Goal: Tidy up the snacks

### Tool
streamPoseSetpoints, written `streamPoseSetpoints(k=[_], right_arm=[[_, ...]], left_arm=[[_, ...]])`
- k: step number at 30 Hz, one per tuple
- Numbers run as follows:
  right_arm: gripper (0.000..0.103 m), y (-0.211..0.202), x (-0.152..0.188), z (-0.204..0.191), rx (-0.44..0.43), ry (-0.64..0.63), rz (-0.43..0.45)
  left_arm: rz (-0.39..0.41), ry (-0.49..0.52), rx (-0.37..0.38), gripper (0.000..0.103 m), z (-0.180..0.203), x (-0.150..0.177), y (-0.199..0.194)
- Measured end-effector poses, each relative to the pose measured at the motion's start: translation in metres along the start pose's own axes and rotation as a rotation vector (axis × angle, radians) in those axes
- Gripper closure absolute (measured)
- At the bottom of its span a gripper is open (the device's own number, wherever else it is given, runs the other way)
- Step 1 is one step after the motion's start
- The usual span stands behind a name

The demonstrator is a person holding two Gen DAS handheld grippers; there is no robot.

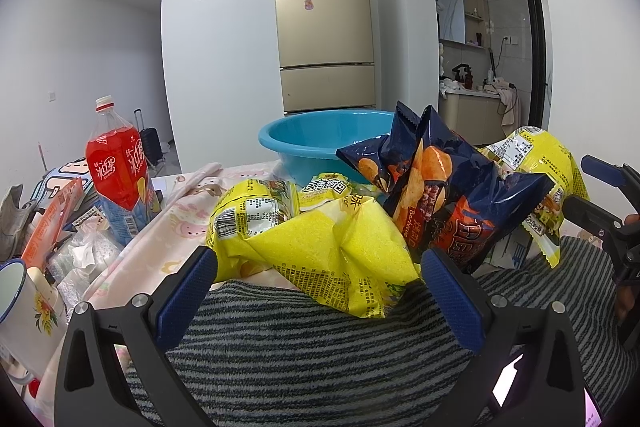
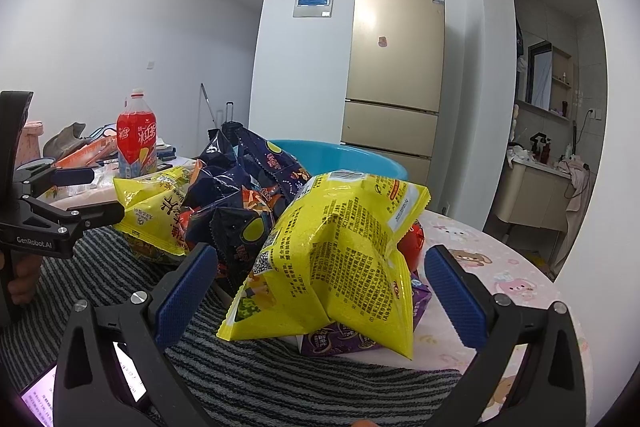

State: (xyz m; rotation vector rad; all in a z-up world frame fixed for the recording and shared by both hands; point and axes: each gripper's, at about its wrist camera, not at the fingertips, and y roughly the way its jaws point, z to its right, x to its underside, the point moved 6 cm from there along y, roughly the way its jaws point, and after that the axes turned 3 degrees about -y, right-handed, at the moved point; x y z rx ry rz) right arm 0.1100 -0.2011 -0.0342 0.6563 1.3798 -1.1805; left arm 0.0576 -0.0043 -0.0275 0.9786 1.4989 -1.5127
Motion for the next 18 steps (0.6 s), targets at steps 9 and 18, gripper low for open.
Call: streamPoseSetpoints(k=[9, 18], right_arm=[[0.0, 0.0, -0.001, 0.003, 0.001, -0.002, 0.006], [0.0, -0.002, -0.001, 0.005, -0.001, 0.006, 0.007]], left_arm=[[0.06, -0.054, 0.072, 0.0, -0.007, -0.007, -0.02], [-0.168, 0.034, 0.292, 0.0, 0.002, -0.041, 0.0]])
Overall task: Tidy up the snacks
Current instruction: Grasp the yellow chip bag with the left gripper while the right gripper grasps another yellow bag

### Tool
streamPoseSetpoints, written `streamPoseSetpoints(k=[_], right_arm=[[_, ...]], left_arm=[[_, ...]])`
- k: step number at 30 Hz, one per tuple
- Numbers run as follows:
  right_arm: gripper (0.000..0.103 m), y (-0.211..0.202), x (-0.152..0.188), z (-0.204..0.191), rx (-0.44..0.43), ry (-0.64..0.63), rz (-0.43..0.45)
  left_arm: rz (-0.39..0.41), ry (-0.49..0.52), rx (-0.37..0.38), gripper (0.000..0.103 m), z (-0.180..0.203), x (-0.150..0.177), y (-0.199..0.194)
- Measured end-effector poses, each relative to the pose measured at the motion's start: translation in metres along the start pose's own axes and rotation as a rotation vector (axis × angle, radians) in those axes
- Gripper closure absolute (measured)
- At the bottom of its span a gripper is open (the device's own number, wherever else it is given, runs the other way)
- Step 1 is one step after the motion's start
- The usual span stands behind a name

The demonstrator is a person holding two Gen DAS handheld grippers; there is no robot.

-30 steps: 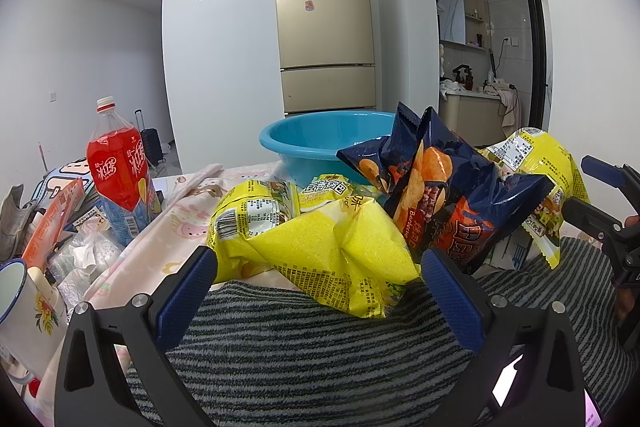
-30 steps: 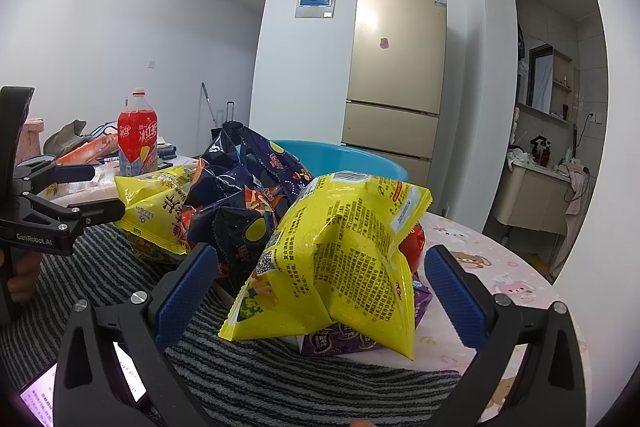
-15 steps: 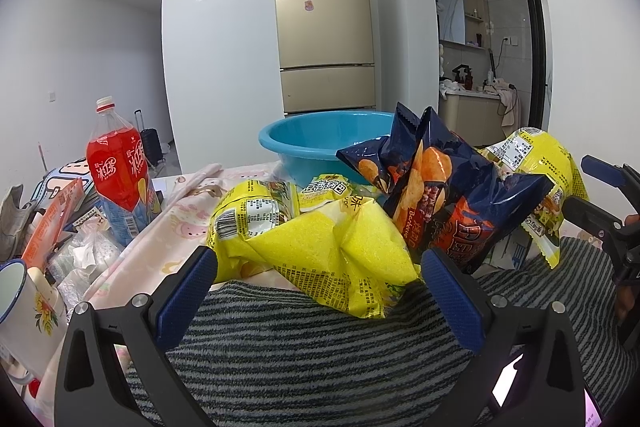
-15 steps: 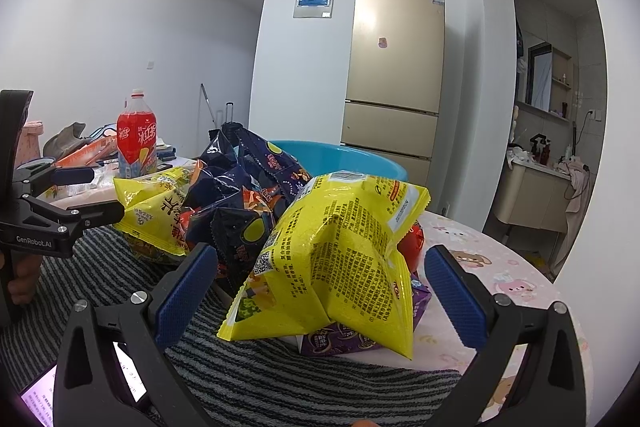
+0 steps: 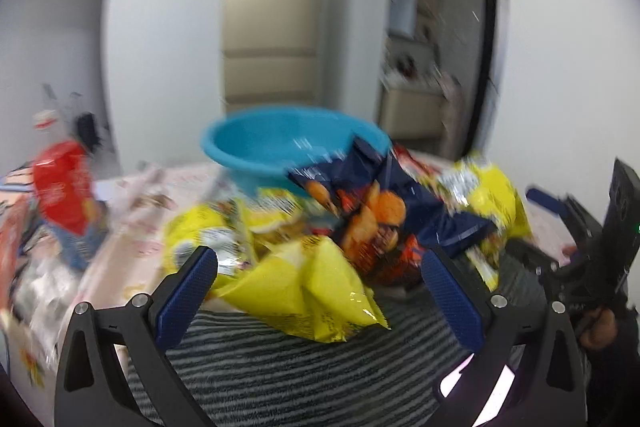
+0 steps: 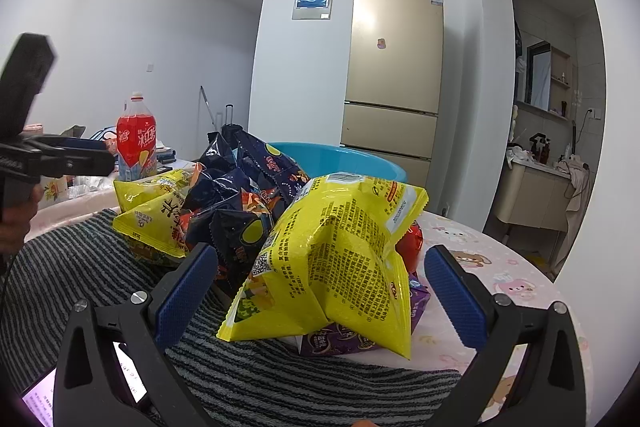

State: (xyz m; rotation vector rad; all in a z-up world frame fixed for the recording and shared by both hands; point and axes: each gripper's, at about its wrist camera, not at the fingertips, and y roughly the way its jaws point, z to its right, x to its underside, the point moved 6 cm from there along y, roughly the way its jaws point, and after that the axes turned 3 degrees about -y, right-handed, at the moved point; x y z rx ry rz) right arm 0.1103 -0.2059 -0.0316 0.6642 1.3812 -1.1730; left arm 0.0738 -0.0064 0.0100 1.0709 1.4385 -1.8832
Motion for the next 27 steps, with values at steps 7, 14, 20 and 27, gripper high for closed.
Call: streamPoseSetpoints(k=[7, 14, 20, 27], right_arm=[[0.0, -0.001, 0.0, 0.001, -0.003, 0.008, -0.002], [0.0, 0.0, -0.001, 0.005, -0.006, 0.014, -0.006], [0.0, 0.0, -0.001, 0.007, -0.006, 0.013, -0.007], [0.0, -0.001, -0.003, 0.01, -0.006, 0.021, -0.003]], left_arm=[[-0.275, 0.132, -0.091, 0.0, -0.001, 0.007, 0.054], [-0.382, 0.072, -0.116, 0.0, -0.015, 0.028, 0.08], [-0.339, 0.045, -0.105, 0.014, -0.022, 0.034, 0.07], [-0.184, -0.056, -0.049, 0.027, -0.03, 0.035, 0.045]])
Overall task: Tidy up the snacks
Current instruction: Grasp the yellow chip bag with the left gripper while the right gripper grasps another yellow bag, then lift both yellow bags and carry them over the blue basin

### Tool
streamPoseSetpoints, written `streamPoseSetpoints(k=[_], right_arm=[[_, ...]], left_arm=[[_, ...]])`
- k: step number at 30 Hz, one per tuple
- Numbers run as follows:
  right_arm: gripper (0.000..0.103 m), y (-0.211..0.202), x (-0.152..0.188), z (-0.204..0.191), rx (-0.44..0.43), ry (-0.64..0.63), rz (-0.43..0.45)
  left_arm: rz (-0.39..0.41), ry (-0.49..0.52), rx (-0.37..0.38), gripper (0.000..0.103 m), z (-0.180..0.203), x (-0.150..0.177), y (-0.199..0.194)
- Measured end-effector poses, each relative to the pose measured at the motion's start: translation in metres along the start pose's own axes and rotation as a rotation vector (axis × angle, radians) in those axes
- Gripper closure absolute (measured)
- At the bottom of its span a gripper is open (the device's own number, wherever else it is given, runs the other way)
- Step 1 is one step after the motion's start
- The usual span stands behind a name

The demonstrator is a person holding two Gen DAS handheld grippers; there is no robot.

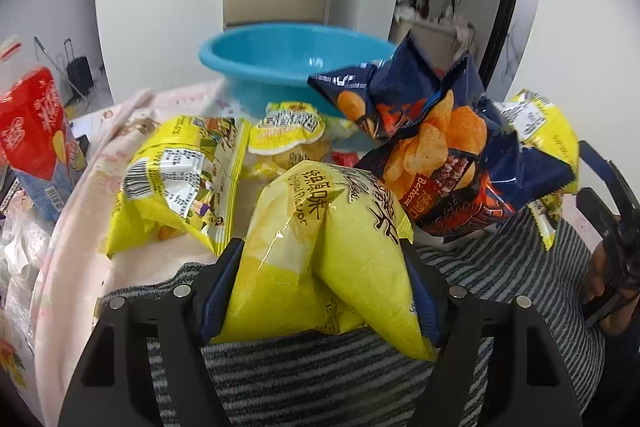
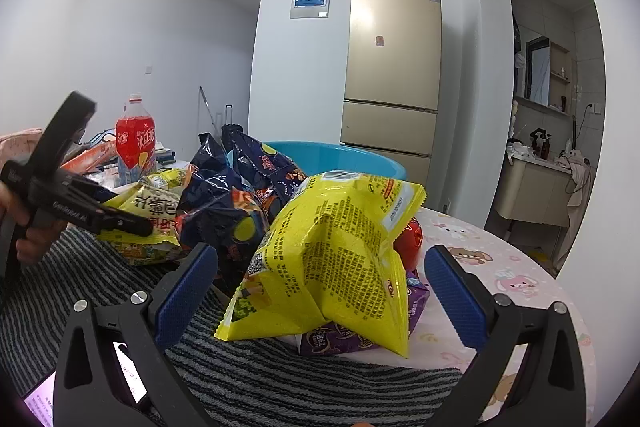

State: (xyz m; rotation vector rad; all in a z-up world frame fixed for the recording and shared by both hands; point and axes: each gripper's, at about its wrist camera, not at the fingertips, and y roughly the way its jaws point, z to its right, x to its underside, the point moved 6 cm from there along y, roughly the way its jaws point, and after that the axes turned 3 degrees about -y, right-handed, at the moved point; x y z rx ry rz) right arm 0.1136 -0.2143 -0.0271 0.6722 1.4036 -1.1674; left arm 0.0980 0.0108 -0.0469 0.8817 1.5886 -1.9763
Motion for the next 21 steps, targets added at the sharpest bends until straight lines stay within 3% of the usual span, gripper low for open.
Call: streamPoseSetpoints(k=[5, 10, 16, 18, 21], right_arm=[[0.0, -0.011, -0.009, 0.008, 0.009, 0.027, 0.027], [0.0, 0.009, -0.016, 0.011, 0.039, 0.027, -0.098], [0.0, 0.052, 0.006, 0.023, -0.026, 0.157, -0.268], [0.011, 0.057, 0.013, 0.023, -0.047, 0.18, -0.282], [0.014, 0.051, 0.012, 0.023, -0.045, 0.182, -0.256]], left_arm=[[0.142, 0.034, -0.002, 0.027, 0.01, 0.004, -0.023], [0.22, 0.034, -0.022, 0.027, 0.012, 0.003, -0.038], [0.303, -0.024, -0.026, 0.027, 0.001, 0.001, -0.058], [0.325, -0.041, -0.027, 0.027, -0.002, -0.001, -0.062], [0.34, -0.05, -0.025, 0.027, -0.004, -0.002, -0.067]])
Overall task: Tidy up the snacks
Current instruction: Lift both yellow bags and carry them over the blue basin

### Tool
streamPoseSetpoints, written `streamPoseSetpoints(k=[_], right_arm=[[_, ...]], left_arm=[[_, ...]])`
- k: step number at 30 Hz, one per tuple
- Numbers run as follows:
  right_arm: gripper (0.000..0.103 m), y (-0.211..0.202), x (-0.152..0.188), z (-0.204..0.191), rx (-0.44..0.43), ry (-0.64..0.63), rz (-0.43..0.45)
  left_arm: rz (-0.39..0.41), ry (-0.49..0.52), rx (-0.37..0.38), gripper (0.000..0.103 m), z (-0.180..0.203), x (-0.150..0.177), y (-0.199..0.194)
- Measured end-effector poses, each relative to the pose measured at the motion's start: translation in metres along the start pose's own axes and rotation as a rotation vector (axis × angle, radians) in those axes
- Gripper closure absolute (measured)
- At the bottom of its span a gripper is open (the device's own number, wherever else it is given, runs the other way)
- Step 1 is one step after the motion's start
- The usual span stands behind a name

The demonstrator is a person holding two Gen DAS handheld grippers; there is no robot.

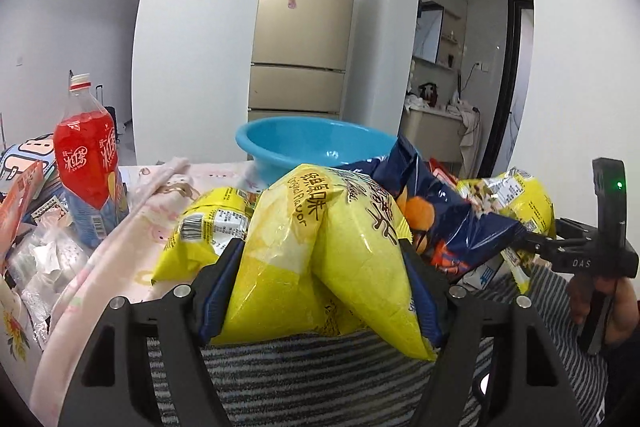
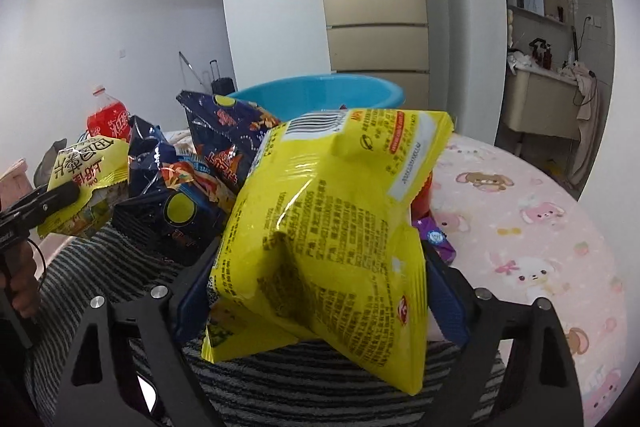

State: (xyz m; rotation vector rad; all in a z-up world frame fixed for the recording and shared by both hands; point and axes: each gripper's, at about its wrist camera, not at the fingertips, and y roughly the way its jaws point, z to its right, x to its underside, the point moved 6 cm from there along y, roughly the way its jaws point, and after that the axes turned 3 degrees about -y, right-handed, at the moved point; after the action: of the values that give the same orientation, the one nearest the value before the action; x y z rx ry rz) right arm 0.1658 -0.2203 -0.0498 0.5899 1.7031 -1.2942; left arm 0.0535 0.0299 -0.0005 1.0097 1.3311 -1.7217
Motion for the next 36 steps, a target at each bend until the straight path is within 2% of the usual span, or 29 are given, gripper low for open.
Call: streamPoseSetpoints(k=[6, 13, 20, 27, 32, 36], right_arm=[[0.015, -0.034, -0.014, -0.001, 0.034, -0.044, 0.111], [0.017, -0.071, -0.052, -0.004, 0.018, -0.076, 0.223], [0.017, -0.107, -0.106, -0.019, -0.013, -0.141, 0.356], [0.017, -0.139, -0.17, -0.023, -0.009, -0.171, 0.497], [0.017, -0.144, -0.212, -0.021, -0.042, -0.14, 0.569], [0.017, -0.141, -0.241, -0.02, -0.07, -0.099, 0.622]], left_arm=[[0.023, -0.006, -0.008, 0.027, 0.001, -0.012, -0.009], [0.081, -0.018, -0.027, 0.027, 0.011, -0.061, -0.035], [0.187, -0.005, -0.03, 0.027, 0.029, -0.118, -0.067], [0.302, 0.026, -0.015, 0.027, 0.053, -0.175, -0.091], [0.335, 0.028, -0.011, 0.027, 0.061, -0.206, -0.088], [0.328, 0.005, 0.002, 0.027, 0.062, -0.222, -0.072]])
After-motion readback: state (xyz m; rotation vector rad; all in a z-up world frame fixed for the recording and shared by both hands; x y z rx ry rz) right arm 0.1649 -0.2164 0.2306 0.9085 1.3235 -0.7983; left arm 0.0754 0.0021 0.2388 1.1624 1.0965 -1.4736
